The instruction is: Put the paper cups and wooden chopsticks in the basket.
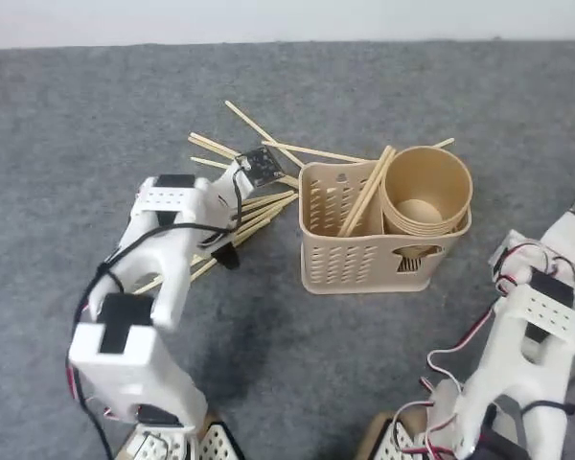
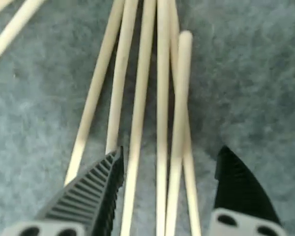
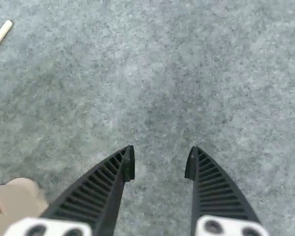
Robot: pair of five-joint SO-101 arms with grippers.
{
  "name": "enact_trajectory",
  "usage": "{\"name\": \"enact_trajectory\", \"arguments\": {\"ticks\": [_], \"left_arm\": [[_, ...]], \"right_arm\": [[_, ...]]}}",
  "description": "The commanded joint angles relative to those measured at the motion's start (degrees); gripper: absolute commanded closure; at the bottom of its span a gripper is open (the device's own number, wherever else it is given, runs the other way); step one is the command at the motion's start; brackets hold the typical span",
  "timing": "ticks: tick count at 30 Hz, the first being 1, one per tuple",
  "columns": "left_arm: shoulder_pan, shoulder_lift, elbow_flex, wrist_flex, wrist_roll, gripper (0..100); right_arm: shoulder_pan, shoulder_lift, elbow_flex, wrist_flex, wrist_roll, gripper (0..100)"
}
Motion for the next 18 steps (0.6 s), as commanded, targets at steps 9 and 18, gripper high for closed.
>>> {"name": "enact_trajectory", "arguments": {"ticks": [9,18], "left_arm": [[0.35,9.14,-15.87,13.98,0.53,74],[0.79,10.02,-17.19,17.14,0.53,94]], "right_arm": [[-2.86,-1.10,2.02,-3.65,3.16,82.2],[-3.65,-1.10,2.29,-3.65,4.66,82.2]]}}
